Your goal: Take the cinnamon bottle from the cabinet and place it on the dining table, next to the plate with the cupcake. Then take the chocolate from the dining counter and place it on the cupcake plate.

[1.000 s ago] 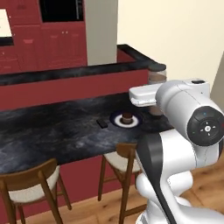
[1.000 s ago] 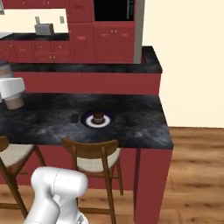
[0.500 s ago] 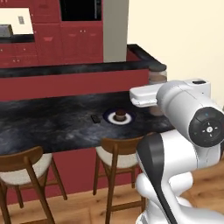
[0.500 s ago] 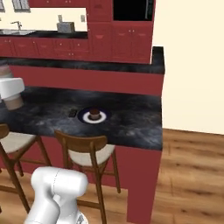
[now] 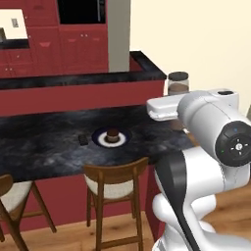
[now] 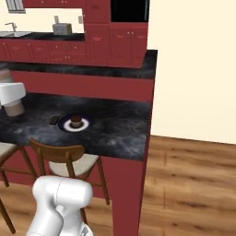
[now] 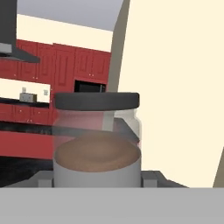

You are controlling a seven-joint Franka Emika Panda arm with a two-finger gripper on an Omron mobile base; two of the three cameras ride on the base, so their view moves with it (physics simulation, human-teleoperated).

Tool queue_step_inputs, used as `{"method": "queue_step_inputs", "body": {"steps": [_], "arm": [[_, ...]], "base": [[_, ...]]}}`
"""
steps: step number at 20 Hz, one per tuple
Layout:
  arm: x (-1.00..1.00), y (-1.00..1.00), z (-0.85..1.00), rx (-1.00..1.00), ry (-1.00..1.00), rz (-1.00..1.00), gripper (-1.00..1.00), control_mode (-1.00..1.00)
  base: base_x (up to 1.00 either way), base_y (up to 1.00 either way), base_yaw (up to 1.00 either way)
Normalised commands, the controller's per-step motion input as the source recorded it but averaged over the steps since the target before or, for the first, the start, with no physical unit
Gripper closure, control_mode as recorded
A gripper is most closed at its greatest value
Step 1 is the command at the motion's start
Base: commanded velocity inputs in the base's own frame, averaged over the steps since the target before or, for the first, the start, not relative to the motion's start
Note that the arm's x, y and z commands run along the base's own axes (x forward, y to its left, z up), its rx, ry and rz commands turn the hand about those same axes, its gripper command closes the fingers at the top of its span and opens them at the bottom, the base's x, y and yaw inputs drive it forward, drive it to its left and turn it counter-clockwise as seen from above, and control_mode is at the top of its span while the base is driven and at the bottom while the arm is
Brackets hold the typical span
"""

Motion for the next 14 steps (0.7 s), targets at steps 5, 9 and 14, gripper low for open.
{"method": "queue_step_inputs", "body": {"steps": [5, 9, 14], "arm": [[0.0, 0.0, 0.0, 0.0, 0.0, 0.0, 1.0, 1.0], [0.0, 0.0, 0.0, 0.0, 0.0, 0.0, 1.0, 1.0], [0.0, 0.0, 0.0, 0.0, 0.0, 0.0, 1.0, 1.0]], "base": [[0.66, -0.3, 0.03], [0.68, -0.23, 0.12], [0.49, -0.21, 0.18]]}}
